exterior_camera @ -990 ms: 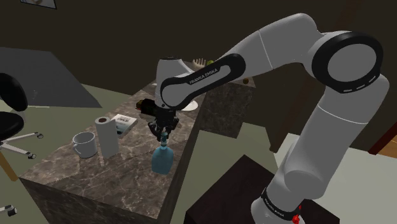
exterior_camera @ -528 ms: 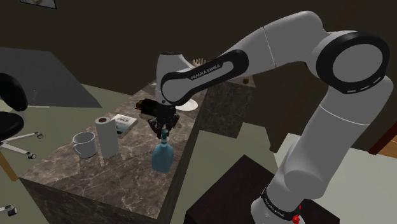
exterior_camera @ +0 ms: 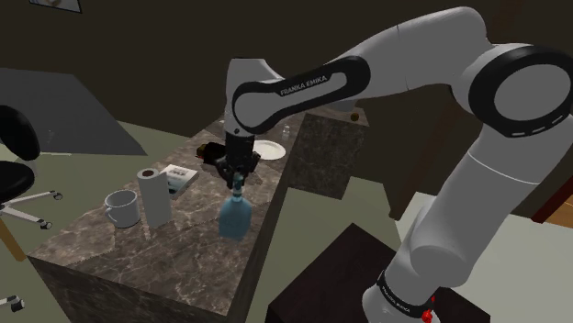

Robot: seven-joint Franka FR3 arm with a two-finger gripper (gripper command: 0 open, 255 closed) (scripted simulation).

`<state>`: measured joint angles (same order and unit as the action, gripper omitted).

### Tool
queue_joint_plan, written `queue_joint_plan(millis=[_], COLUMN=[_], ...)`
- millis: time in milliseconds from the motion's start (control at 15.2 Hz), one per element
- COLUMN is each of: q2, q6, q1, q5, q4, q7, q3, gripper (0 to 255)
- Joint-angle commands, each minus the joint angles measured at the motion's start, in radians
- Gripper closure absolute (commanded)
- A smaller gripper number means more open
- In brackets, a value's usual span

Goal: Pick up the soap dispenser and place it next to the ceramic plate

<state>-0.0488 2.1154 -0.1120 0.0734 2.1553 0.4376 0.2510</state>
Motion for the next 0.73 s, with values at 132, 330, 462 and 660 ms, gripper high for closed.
queue_joint_plan(millis=[132, 330, 462, 660], q2=[-0.019, -0.032, -0.039, -0.048], q6=[-0.053, -0.093, -0.120, -0.160], q1=[0.001, 0.001, 0.002, 0.003], q5=[0.003, 0.005, 0.006, 0.007], q4=[-0.035, -0.062, -0.082, -0.112], q7=[-0.001, -0.001, -0.001, -0.001], q3=[-0.002, -0.003, -0.004, -0.005], gripper=[255, 255, 255, 255])
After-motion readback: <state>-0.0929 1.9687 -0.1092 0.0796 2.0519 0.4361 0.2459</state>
